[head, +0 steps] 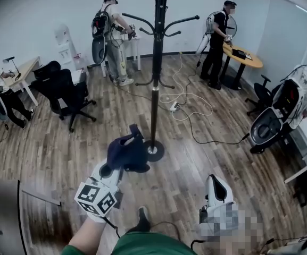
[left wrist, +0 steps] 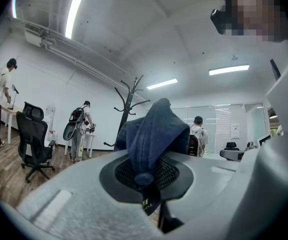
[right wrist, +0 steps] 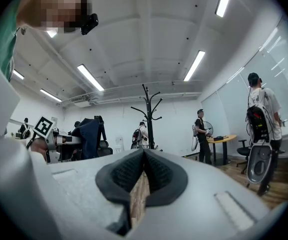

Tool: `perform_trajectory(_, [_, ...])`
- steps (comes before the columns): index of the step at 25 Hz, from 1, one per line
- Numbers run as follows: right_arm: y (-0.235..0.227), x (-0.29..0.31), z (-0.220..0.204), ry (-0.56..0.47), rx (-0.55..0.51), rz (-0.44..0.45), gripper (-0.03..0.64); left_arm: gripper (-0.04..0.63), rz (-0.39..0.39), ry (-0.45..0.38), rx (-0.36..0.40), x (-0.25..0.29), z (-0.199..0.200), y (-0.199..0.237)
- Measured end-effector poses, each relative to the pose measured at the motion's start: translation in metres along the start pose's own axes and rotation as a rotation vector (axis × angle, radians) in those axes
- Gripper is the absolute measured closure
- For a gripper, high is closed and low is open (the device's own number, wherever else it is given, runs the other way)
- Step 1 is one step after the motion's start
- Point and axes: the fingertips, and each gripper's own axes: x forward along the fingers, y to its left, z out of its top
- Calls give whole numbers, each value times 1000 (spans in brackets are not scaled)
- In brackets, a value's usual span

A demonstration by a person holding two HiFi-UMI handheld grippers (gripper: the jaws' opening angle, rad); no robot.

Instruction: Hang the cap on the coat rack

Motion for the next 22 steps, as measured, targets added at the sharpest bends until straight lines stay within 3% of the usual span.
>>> perform_trajectory(14, [0,120,7,8,-40,-49,615,569,-52,-27,-41,89,10,89])
perform_trajectory(22, [24,182,-11,45,-39,-31,615,569,-40,-16,-10,106,4,146])
